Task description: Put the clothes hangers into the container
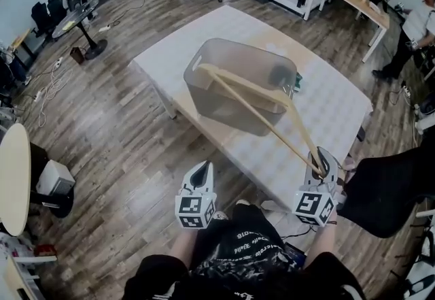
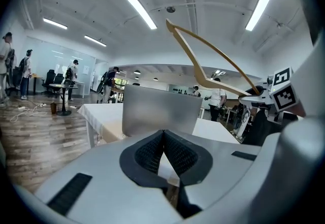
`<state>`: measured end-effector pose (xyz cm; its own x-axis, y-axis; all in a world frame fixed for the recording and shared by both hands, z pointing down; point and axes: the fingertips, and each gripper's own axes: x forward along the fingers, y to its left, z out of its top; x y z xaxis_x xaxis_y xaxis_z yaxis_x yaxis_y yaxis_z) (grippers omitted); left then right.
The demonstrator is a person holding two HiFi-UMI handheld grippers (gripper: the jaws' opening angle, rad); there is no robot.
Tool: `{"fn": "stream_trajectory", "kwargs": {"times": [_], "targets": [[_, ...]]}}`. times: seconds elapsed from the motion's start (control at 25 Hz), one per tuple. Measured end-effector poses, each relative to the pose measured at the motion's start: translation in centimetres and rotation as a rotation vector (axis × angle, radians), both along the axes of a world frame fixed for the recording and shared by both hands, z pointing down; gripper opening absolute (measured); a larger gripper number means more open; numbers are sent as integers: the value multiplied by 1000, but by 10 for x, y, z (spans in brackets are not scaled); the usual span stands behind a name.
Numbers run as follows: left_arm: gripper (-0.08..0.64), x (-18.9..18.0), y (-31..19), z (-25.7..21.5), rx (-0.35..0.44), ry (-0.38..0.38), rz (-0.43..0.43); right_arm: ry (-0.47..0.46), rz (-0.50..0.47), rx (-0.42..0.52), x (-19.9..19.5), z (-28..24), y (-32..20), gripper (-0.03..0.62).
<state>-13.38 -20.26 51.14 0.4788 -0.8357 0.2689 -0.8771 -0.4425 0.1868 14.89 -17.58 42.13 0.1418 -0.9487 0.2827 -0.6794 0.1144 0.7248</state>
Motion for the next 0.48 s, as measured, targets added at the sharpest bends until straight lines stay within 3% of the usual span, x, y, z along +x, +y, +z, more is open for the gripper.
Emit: {"fn": "stream_trajectory", "kwargs": {"times": [0.16, 0.48], "targets": [[20, -8, -14, 7, -44, 79, -38, 16, -22, -24, 6, -2, -23, 63], [20, 2, -43, 4, -56, 56, -55, 53, -87, -108, 24, -4, -72, 63]]}}
